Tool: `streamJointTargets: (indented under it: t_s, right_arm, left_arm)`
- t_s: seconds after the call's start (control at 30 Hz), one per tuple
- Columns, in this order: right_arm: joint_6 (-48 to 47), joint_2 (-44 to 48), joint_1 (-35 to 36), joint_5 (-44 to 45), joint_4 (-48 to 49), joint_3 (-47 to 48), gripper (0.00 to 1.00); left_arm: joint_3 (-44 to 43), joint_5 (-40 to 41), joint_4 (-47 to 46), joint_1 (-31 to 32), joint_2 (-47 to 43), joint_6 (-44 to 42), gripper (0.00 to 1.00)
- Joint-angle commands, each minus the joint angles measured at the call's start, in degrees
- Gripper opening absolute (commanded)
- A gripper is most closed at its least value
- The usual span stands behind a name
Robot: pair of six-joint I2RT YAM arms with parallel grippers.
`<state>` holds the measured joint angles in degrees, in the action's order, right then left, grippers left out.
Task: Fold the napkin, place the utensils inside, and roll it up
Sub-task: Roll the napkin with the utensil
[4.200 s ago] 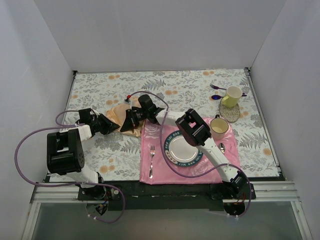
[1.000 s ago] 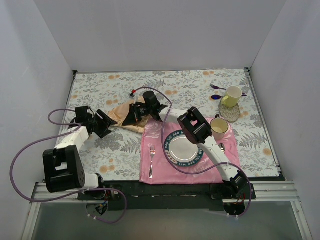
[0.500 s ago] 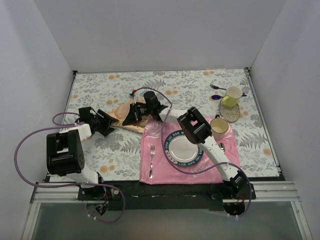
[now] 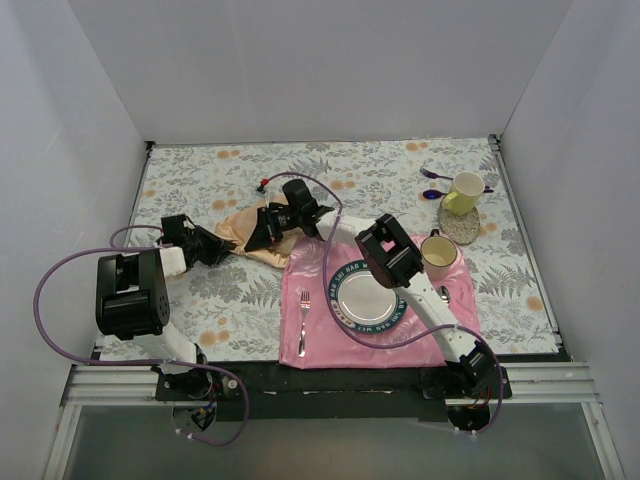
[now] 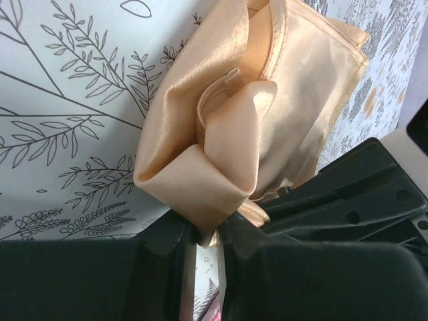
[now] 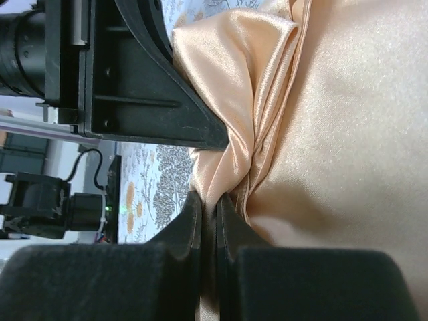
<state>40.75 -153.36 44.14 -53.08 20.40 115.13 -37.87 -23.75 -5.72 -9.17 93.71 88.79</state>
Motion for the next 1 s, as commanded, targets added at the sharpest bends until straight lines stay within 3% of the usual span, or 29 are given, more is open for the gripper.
streamJointTargets:
  t_s: [0.0,0.2,0.27,0.43,0.47,0.6,0.73,0.97]
  right_arm:
    - [-18.3,2.6,1.3,4.9,-22.3,4.1,0.09]
    - [-33.3,7.1,3.4,19.5,-39.3,11.3,0.35]
    - [-38.0,9.9,4.7,25.7,-40.4,10.5,0.48]
    - [-45.9,14.7,9.8,38.6,-42.7,10.4,0.64]
    - [-47.9,15.1,10.6,42.5,-42.8,10.6,0.73]
    - [-50.8,15.8,15.3,50.3,-43.5,10.8,0.87]
    - [-52.6,15.2,18.1,57.3,-43.4,9.8,0.91]
    - [-53.3,14.7,19.9,63.4,-39.7,6.4,0.82]
  left_arm:
    - [-0.5,4.1,3.2,-0.2,-1.7,-4.6,0.03]
    - [-3.2,5.7,8.5,-0.2,-2.7,-9.1,0.0]
    - [-4.0,5.9,9.6,-0.2,-3.0,-10.1,0.0]
    - [-6.6,6.6,14.0,-0.2,-4.0,-13.3,0.0]
    - [-6.9,6.9,14.5,-0.3,-4.1,-13.6,0.0]
    - [-7.3,6.3,16.3,-0.2,-4.6,-14.2,0.0]
    - [-8.2,5.4,17.2,-0.2,-4.0,-14.1,0.0]
    - [-10.3,4.3,19.5,-0.6,-1.6,-14.6,0.0]
